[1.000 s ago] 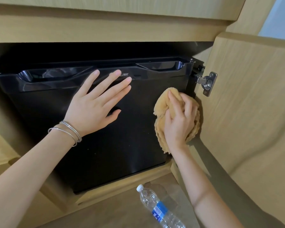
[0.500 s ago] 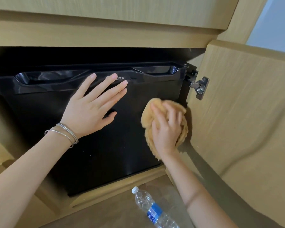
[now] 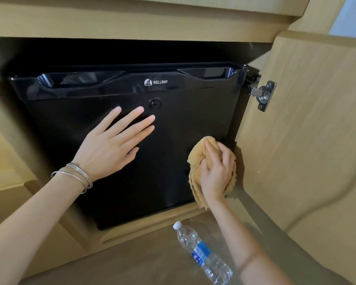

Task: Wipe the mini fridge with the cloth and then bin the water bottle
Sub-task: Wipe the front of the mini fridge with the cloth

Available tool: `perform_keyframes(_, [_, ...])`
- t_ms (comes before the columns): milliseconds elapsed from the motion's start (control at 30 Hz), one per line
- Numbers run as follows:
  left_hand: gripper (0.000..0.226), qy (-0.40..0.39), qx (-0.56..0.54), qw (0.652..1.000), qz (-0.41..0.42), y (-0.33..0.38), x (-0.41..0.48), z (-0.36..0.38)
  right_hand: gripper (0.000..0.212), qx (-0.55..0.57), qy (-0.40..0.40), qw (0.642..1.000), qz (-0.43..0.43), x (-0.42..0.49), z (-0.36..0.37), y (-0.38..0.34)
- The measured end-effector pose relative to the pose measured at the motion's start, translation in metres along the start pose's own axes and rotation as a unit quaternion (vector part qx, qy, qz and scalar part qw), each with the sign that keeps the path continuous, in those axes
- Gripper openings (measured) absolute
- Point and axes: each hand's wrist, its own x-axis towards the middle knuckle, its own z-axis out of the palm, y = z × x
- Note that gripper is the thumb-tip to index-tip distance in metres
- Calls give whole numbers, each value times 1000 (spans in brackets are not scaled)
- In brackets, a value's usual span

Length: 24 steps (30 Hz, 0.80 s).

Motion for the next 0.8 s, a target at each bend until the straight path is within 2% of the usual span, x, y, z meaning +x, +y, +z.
perform_keyframes(200, [58, -20, -4, 1000, -6, 4, -10, 2, 42, -9, -62, 993, -96, -42, 7, 0])
perform_keyframes(333, [55, -1, -13, 998, -57, 0, -26, -7, 38, 14, 4, 998, -57, -7, -7, -8])
perform_keyframes(467, [52, -7, -15, 996, -92, -7, -56, -15, 37, 18, 6, 999, -44, -13, 11, -30])
perform_keyframes(533, [51, -19, -14, 996, -91, -8, -68, -15, 37, 15, -11, 997, -79, -32, 20, -34])
perform_keyframes(667, [51, -29, -19, 995, -96, -4, -84, -15, 41, -14, -96, 981, -166, -60, 22, -28])
perform_keyframes(800, [52, -34, -22, 993, -114, -1, -95, -16, 37, 13, -40, 989, -143, -44, 5, -42])
